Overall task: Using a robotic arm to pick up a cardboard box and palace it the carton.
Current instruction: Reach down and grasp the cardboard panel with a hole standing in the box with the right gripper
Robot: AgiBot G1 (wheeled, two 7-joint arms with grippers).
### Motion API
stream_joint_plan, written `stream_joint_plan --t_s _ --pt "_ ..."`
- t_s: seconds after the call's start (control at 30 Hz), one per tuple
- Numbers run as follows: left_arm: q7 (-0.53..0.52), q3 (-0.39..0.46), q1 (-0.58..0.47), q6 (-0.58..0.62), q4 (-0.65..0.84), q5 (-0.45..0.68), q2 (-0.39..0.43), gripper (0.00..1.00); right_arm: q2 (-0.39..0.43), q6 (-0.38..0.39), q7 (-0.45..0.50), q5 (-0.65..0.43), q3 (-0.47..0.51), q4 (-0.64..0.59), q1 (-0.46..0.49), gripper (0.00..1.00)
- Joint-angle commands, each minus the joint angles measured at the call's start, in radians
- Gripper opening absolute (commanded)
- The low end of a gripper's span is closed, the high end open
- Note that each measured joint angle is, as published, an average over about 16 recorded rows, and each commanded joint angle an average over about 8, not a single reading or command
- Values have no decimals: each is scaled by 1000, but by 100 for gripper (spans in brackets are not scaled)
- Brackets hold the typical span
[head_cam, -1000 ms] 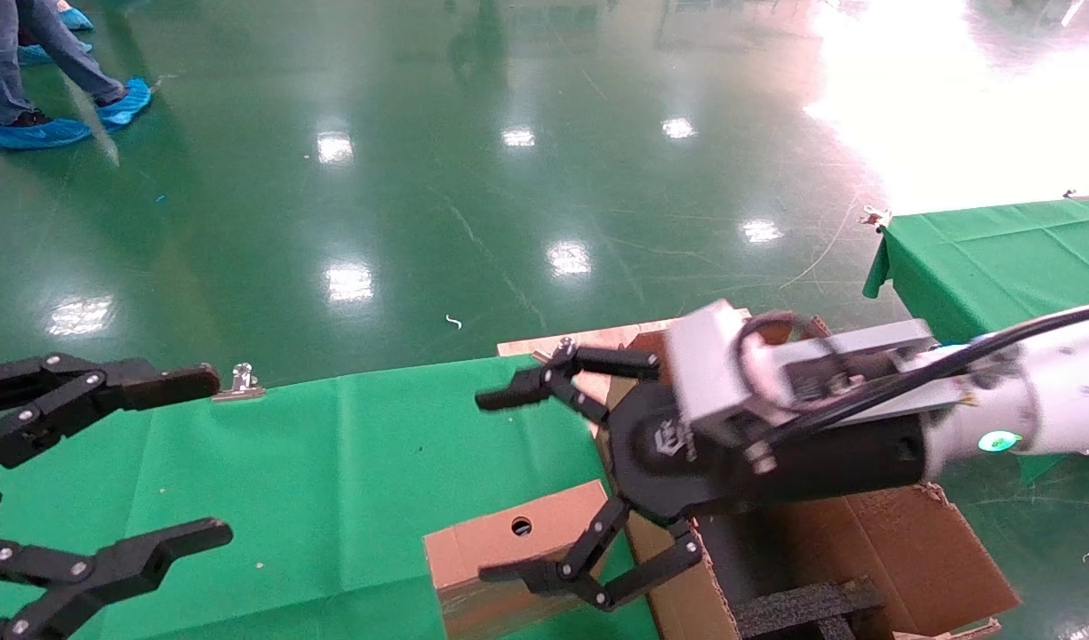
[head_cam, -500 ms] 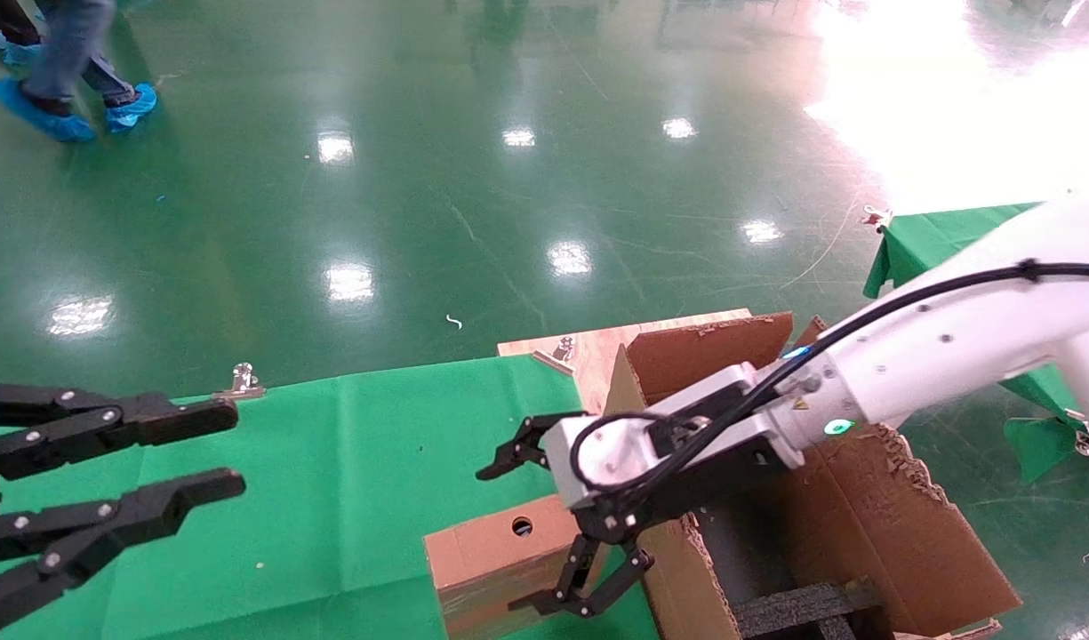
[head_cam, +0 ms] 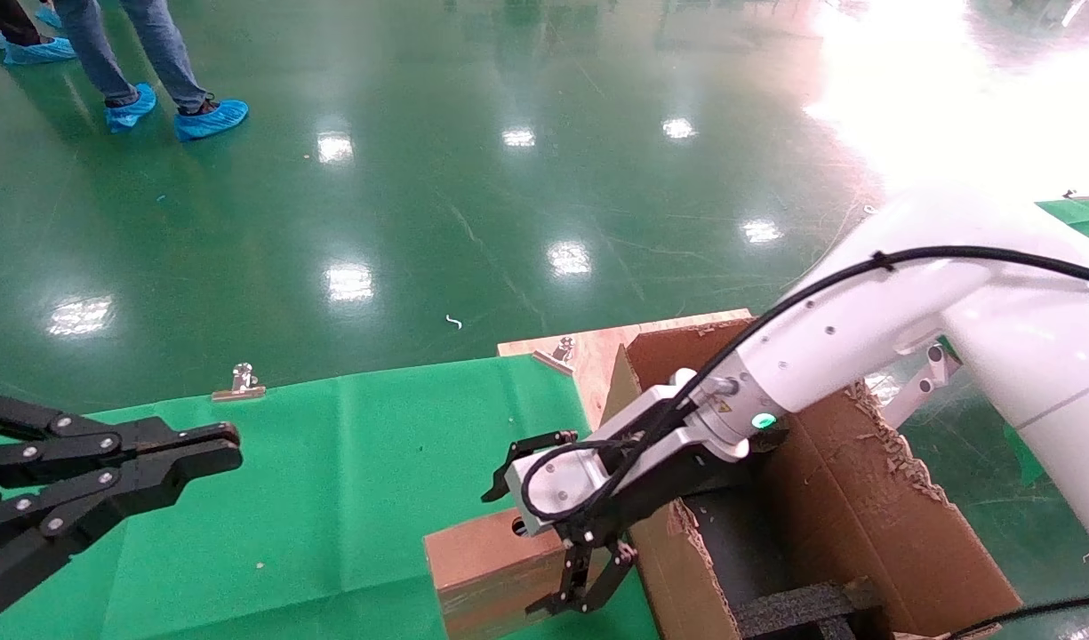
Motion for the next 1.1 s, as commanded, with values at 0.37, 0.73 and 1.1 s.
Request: stream_joint_plan --t_s 0.37,0.73,1.1 --pt "0 0 0 0 0 0 0 100 -57 8 -5 -105 -65 12 53 67" --pt "1 1 0 -1 0 0 0 100 -58 8 -6 -107 -67 13 54 0" --pt "0 1 0 -1 0 -1 0 100 -56 8 -6 -102 -63 13 51 0"
